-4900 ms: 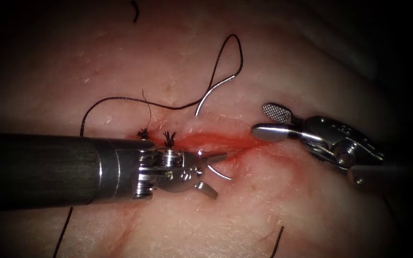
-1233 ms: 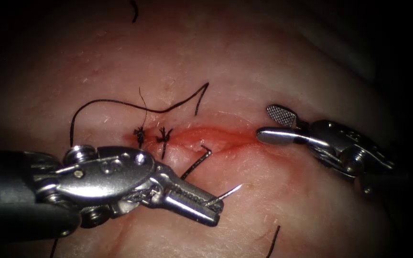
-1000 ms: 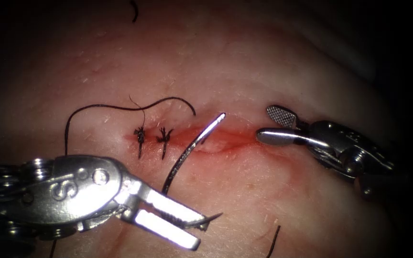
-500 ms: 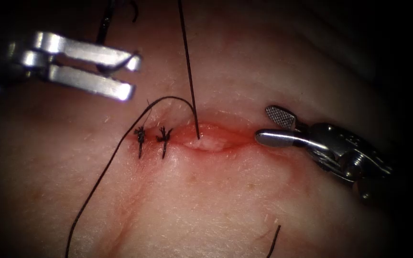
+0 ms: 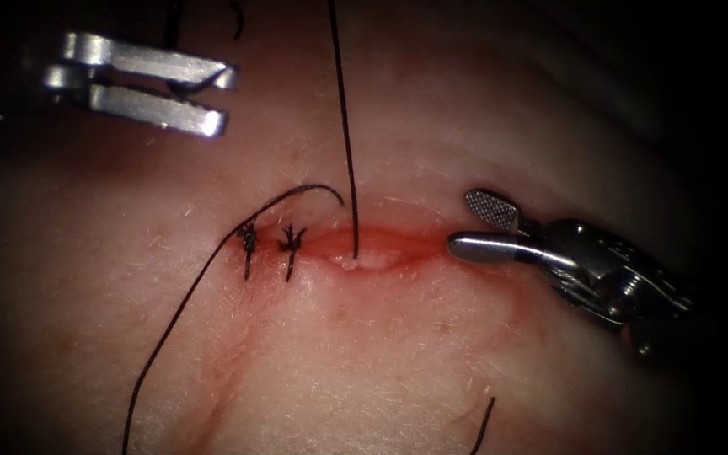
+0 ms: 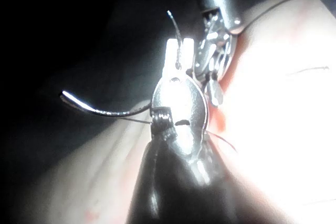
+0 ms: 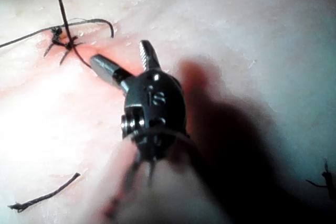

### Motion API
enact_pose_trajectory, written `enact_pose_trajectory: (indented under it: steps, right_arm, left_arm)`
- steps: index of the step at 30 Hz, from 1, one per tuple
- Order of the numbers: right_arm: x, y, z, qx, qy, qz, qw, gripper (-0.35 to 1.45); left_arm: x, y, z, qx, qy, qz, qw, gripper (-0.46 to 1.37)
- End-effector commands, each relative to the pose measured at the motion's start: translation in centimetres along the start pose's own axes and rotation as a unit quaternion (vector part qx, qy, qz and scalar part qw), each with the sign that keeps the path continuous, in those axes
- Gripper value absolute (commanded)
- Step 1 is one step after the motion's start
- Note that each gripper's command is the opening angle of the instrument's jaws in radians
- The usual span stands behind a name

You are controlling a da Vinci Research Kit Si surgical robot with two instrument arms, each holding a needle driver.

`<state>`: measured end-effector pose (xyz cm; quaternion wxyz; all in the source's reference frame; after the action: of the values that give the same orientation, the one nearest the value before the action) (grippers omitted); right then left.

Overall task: Wound Closure
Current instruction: Pass the needle from the left hand to the right hand

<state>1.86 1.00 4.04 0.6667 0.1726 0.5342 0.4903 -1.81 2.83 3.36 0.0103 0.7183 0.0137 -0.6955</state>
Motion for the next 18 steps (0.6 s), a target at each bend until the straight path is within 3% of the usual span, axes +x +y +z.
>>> enact_pose_trajectory:
  steps: [1,11,18]
  right_arm:
    - [0.01,-0.01,0.00,0.004,0.000,-0.001,1.000,0.82]
    - [0.12,-0.08,-0.10,0.021,-0.005,0.005,1.000,0.86]
    - [0.18,-0.20,-0.31,0.032,-0.011,0.008,0.999,0.85]
  left_arm:
    - [-0.09,0.09,0.00,-0.003,-0.002,0.000,1.0000,-0.35]
    - [-0.89,0.78,0.11,-0.011,-0.020,0.000,0.9997,-0.35]
    - [-1.15,1.00,0.17,-0.009,-0.024,-0.004,0.9997,-0.35]
